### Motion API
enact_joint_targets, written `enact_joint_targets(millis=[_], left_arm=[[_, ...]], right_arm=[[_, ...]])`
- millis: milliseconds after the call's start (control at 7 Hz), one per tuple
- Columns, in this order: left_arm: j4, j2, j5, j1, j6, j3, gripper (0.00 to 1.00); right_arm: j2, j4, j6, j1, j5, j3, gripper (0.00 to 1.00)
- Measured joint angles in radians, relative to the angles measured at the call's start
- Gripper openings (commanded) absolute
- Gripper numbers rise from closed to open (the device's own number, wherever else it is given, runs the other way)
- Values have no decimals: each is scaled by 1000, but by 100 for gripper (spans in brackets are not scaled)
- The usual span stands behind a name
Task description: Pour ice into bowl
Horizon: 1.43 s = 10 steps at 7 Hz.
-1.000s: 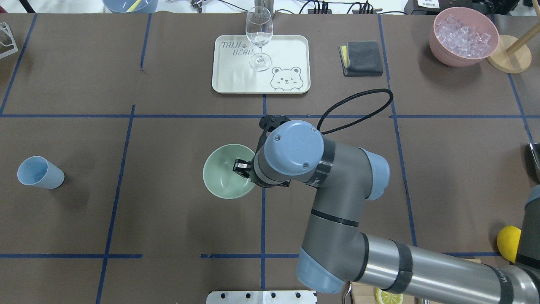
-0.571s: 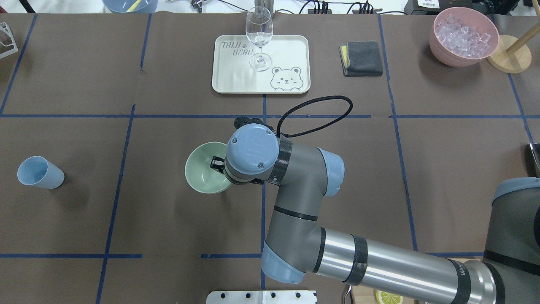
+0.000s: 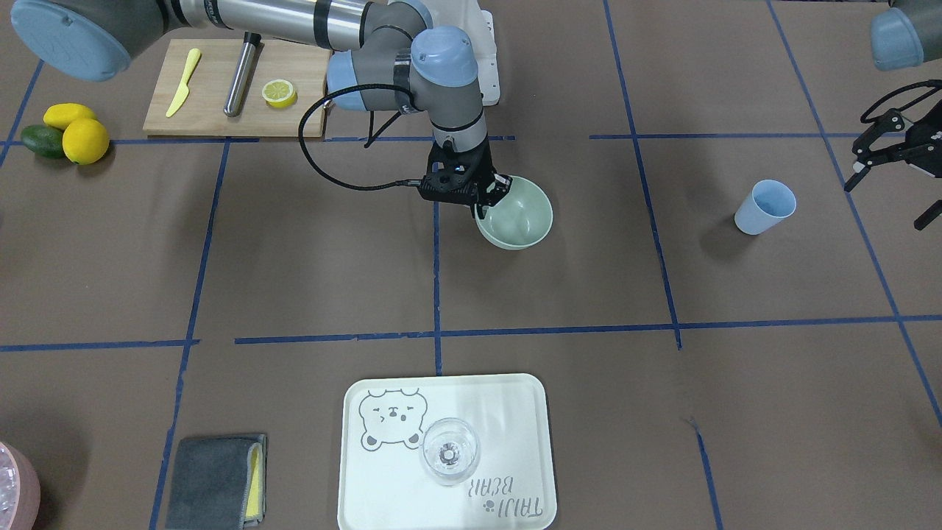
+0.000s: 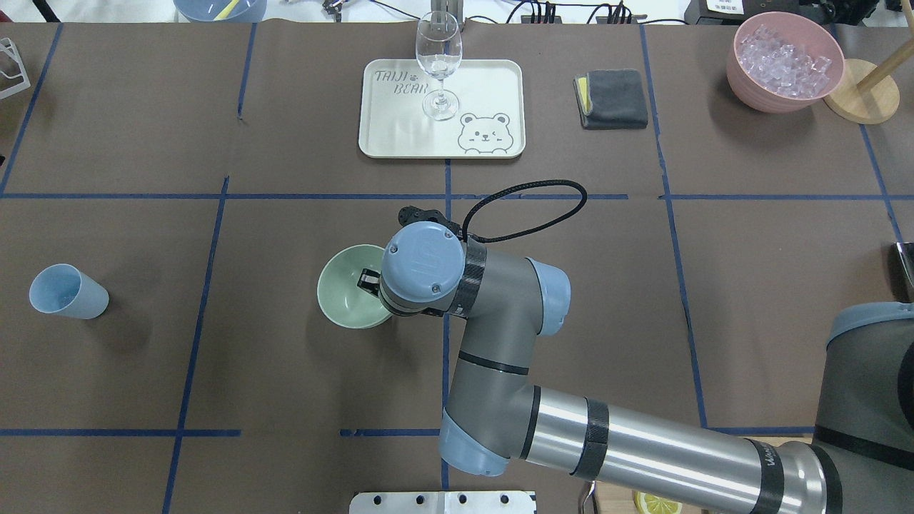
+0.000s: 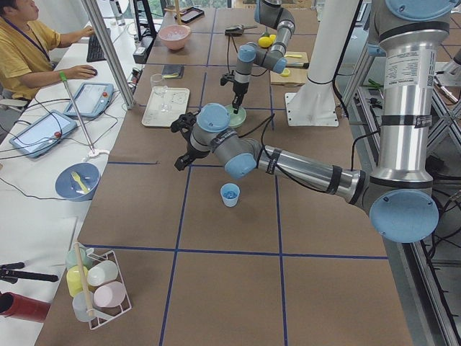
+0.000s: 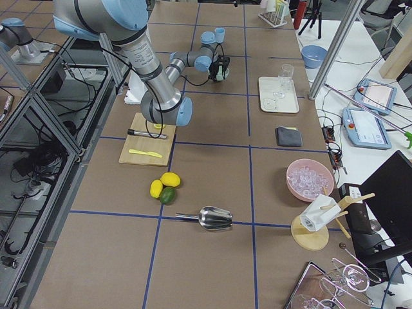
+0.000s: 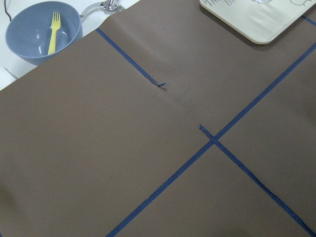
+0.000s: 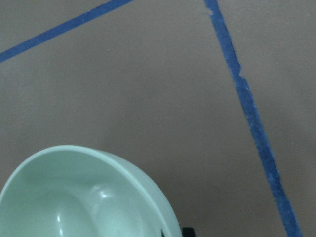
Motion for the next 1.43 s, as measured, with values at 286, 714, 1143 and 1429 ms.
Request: enact_joint_targets(millis=[286, 714, 1143, 1429], left_arm=[[0, 0, 11, 3, 0, 0, 100], [1, 4, 13, 7, -1, 1, 100], [-31, 23, 47, 41, -163, -10, 100], [-215, 160, 127, 63, -249, -31, 99]], right_arm=[[2, 2, 22, -1, 1, -5, 100], [9, 2, 74, 0, 2, 4, 100], [-24, -10, 68, 71, 78, 112, 100], [-166, -13, 53, 167, 176, 294, 100]])
